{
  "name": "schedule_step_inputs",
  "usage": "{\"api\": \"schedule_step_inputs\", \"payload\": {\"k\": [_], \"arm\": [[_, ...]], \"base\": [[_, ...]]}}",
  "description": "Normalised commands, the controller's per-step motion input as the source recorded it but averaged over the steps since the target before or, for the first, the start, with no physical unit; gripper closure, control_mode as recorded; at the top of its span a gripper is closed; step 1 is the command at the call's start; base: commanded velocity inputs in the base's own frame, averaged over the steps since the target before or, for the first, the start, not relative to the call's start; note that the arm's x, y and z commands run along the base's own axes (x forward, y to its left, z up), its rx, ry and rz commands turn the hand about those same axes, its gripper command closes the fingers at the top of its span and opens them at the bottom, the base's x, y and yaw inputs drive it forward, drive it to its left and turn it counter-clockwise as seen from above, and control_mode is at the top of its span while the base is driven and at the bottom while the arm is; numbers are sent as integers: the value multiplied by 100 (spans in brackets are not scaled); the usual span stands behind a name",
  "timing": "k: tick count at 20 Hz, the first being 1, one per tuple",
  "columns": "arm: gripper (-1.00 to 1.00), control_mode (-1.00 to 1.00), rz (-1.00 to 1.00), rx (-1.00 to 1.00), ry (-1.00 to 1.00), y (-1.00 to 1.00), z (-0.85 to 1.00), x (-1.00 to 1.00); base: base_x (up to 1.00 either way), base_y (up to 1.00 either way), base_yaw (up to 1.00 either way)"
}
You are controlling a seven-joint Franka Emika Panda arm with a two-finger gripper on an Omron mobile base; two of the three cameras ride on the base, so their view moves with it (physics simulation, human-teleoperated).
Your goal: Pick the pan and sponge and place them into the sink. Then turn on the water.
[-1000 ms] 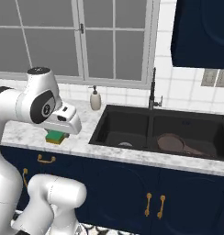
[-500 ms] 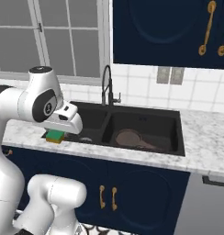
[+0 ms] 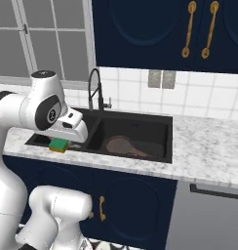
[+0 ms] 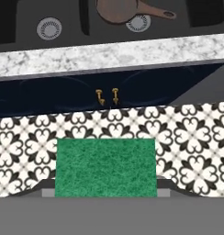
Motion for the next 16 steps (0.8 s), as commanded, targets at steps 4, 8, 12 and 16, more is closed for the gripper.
{"api": "schedule_step_inputs", "payload": {"k": [4,8,12,16], "arm": [[100,100,0,0,0,0,0,0],[100,100,0,0,0,0,0,0],[100,100,0,0,0,0,0,0],[100,100,0,0,0,0,0,0]], "base": [[29,-46,0],[36,-37,0],[34,-32,0],[43,-16,0]]}}
